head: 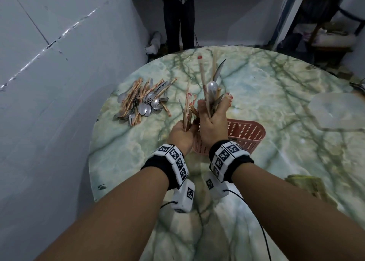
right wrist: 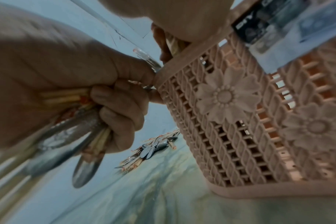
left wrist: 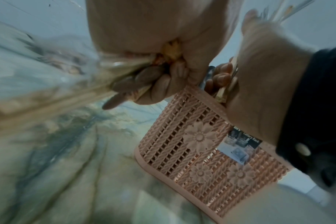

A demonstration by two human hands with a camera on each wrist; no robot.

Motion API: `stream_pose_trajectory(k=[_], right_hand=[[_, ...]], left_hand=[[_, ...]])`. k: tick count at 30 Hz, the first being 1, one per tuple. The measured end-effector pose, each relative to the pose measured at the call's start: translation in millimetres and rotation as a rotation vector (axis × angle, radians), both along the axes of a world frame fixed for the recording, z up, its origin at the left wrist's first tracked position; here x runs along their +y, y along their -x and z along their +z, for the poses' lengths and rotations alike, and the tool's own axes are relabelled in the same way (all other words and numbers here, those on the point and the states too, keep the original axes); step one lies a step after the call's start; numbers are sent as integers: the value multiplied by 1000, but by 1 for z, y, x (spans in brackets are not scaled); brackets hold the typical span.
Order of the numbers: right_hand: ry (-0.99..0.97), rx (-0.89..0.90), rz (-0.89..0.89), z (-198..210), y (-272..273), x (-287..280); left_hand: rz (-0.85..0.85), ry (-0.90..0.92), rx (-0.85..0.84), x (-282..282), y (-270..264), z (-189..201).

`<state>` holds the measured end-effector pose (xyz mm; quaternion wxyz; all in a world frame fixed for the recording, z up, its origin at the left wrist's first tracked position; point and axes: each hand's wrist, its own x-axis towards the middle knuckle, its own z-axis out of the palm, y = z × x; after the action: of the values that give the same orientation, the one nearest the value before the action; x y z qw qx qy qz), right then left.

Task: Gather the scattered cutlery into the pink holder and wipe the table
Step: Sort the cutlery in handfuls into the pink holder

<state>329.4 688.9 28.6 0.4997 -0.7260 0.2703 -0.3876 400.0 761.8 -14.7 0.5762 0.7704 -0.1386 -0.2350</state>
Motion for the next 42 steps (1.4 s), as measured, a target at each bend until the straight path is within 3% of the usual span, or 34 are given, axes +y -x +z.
stream_pose_trajectory(k=[6,14,21,29,42], right_hand=[[45,23,11,-8,-2,2],[226,227,63,-16,3,-4],[135,219,27,-16,3,-7],[-132,104,-5,-14,-6,-12],[-79,175,109,5,-1,-5]], left_hand=[[-46,-12,-23,1,-1,1],[-13,3,-34,2,5,5],[6,-1,-21,0,2,1],[-3,-31,-17,-1,0,0],[-18,-30,-3,0,2,4]])
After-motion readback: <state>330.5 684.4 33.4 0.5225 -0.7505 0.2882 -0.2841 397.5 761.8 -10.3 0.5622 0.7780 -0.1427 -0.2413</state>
